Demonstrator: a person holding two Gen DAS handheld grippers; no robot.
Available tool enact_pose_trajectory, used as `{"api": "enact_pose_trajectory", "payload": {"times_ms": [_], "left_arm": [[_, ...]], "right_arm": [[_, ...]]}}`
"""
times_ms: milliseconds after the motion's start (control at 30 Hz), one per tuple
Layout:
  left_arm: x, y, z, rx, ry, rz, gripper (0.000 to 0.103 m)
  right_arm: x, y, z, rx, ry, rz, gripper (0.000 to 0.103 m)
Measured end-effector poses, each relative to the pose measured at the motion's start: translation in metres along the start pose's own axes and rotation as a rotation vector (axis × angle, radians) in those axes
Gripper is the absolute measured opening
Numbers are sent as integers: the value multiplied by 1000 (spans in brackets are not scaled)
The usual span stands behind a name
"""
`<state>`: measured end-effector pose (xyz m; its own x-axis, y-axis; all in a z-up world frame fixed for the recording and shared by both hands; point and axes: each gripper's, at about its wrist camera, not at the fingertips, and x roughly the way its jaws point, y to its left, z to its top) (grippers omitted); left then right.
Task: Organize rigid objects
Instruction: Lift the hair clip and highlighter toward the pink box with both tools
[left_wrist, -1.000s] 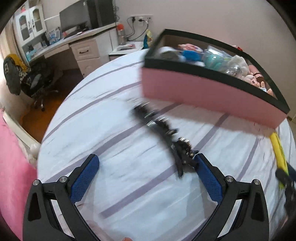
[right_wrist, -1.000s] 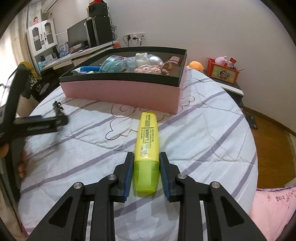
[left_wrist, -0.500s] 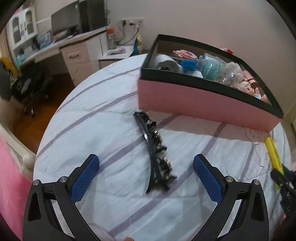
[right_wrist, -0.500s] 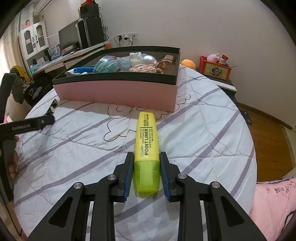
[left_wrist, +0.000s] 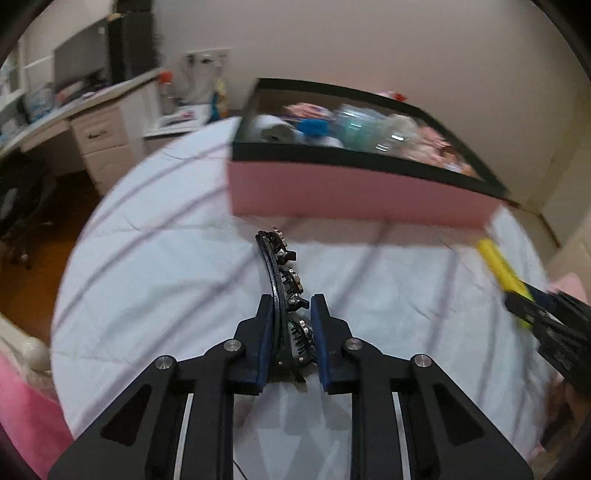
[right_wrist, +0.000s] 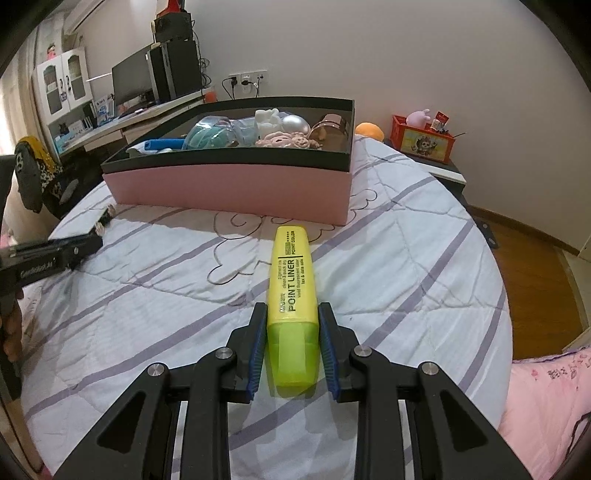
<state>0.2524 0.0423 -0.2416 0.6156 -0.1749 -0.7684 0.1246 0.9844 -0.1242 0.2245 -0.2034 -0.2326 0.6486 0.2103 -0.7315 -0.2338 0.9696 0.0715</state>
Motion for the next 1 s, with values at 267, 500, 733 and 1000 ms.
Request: {"api": "enact_pose_trajectory", "payload": {"times_ms": [267, 500, 733, 1000], "left_arm": [[-10, -25, -20, 117, -12, 9, 22], [-3, -25, -17, 105, -33, 30, 20], [-18, -36, -23, 104, -78, 71, 19], [-67, -54, -12, 123, -195, 29, 19]], "right_arm": [[-8, 27, -13, -5, 18, 23, 28], [1, 35, -5, -30, 18, -21, 28], [-8, 32, -8, 0, -31, 37, 27], [-57, 39, 0, 72, -208, 94, 27]]}}
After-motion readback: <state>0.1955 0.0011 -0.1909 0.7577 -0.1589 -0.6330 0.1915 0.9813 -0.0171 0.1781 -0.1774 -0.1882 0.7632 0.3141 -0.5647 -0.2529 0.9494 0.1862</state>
